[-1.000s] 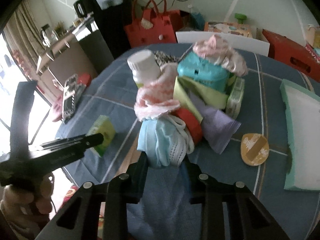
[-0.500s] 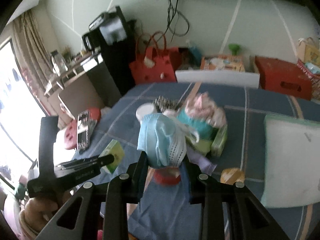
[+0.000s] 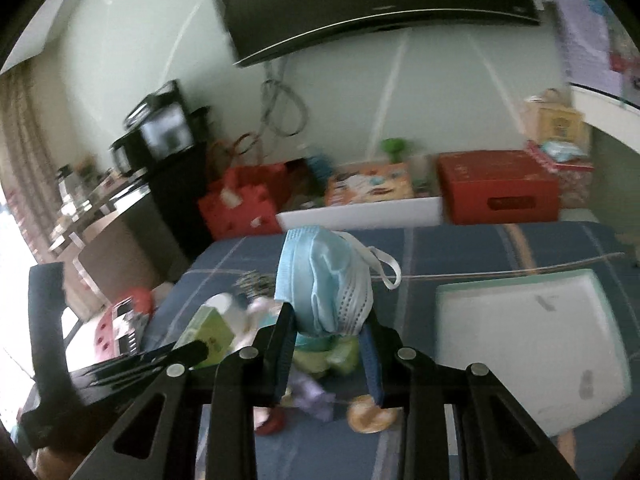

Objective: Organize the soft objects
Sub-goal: 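Carry the mask into the white tray with the right gripper while the left drops the tissue pack there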

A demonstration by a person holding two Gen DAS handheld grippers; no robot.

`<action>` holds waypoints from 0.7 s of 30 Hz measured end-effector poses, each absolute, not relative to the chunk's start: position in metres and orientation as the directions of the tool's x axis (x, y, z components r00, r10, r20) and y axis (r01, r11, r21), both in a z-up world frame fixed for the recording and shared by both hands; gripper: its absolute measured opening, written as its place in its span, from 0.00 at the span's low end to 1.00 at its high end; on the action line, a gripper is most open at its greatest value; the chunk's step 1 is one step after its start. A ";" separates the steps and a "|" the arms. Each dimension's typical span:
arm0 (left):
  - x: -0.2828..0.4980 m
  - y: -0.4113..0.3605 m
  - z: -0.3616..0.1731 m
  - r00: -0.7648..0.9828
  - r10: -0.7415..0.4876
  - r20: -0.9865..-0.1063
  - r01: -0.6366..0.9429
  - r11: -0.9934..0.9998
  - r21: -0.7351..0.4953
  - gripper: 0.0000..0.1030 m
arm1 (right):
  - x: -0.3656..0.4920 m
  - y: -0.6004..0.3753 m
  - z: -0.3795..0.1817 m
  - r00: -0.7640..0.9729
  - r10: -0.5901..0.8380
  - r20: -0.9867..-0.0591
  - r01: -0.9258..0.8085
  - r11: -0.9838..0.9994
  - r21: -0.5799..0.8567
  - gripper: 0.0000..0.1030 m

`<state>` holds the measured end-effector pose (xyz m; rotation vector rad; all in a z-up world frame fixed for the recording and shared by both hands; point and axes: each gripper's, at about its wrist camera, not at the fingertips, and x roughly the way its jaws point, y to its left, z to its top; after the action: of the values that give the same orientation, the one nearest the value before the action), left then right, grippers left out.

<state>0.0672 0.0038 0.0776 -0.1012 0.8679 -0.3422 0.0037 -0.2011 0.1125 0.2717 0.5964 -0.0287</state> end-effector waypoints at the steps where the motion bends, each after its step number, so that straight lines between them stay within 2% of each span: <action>1: 0.067 -0.006 0.078 0.593 -0.344 -0.728 0.268 0.937 -0.225 0.24 | 0.002 -0.210 0.112 0.828 0.021 -0.560 0.133 0.963 0.233 0.31; 10: 0.066 -0.096 0.069 0.539 -0.428 -0.726 0.423 0.882 -0.206 0.24 | -0.007 -0.295 0.086 0.774 -0.166 -0.611 0.371 0.901 0.225 0.31; 21: 0.066 -0.177 0.039 0.475 -0.476 -0.740 0.555 0.814 -0.168 0.24 | -0.013 -0.365 0.050 0.637 -0.354 -0.685 0.590 0.795 0.137 0.31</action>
<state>0.0664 -0.1765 0.0394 0.1000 0.8711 -0.6320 -0.0134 -0.3654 0.0503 0.3685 0.6920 -0.5534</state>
